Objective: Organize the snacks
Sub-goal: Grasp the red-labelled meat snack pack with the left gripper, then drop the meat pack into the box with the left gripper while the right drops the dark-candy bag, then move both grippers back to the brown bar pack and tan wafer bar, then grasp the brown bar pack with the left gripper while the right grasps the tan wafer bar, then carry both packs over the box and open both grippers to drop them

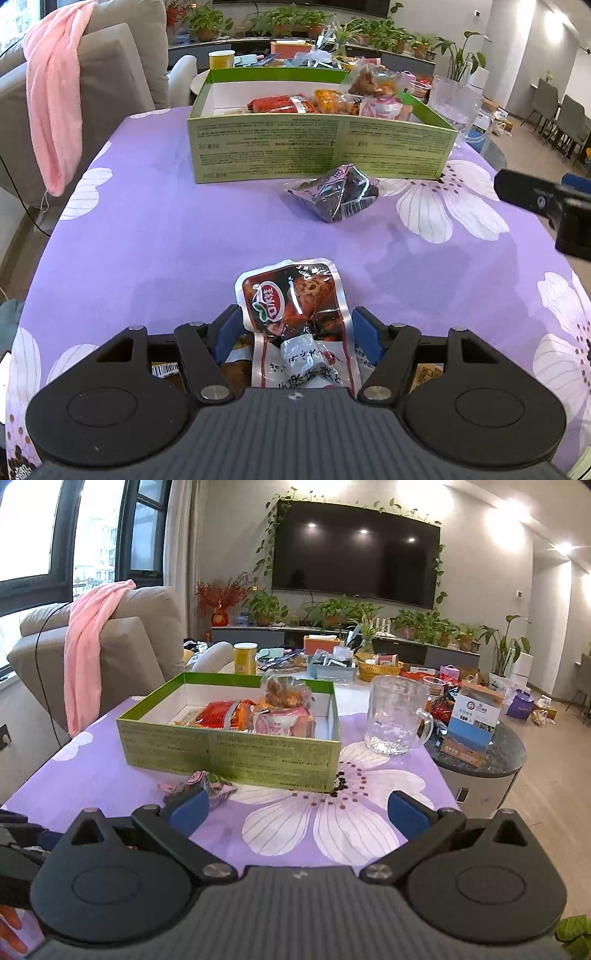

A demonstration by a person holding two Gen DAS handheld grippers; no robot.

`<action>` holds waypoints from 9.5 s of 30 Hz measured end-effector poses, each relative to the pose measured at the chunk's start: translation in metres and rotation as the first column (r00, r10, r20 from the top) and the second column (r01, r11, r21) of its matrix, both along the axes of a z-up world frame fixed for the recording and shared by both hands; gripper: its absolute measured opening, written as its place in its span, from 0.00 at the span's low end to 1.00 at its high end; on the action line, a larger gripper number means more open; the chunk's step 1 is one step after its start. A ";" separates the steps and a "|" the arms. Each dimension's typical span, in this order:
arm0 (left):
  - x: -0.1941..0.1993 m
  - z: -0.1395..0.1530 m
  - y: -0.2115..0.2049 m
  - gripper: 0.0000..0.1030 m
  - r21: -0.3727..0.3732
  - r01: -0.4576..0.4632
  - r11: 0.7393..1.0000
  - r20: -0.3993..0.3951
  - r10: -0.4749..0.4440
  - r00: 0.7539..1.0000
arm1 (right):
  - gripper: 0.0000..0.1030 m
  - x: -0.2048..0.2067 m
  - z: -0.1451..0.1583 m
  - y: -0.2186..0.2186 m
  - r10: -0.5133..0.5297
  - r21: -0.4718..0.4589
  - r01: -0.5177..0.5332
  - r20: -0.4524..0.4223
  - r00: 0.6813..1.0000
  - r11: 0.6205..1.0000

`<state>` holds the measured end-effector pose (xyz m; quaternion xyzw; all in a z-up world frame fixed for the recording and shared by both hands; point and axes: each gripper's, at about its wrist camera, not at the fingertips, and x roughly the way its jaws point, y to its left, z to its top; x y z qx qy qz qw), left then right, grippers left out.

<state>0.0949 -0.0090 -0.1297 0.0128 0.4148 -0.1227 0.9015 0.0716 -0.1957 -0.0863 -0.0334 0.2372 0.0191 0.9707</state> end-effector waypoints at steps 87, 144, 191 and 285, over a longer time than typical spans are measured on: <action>0.093 0.101 0.005 0.54 -0.056 0.011 0.998 0.326 0.007 0.945 | 0.56 0.096 0.043 0.009 0.063 0.096 -0.063 0.001 0.998 0.993; 0.038 0.056 0.063 0.59 -0.003 -0.134 0.991 0.206 0.132 0.970 | 0.57 0.042 0.021 0.009 0.038 0.044 -0.035 -0.067 0.997 0.998; -0.037 0.003 0.048 0.60 0.052 -0.048 0.997 0.056 0.045 0.997 | 0.53 -0.027 -0.049 0.065 0.370 0.051 -0.373 -0.308 0.877 0.926; 0.064 0.097 0.020 0.51 -0.050 -0.028 0.998 0.317 0.043 0.948 | 0.44 0.060 0.052 0.012 0.181 0.171 -0.175 -0.021 0.983 0.970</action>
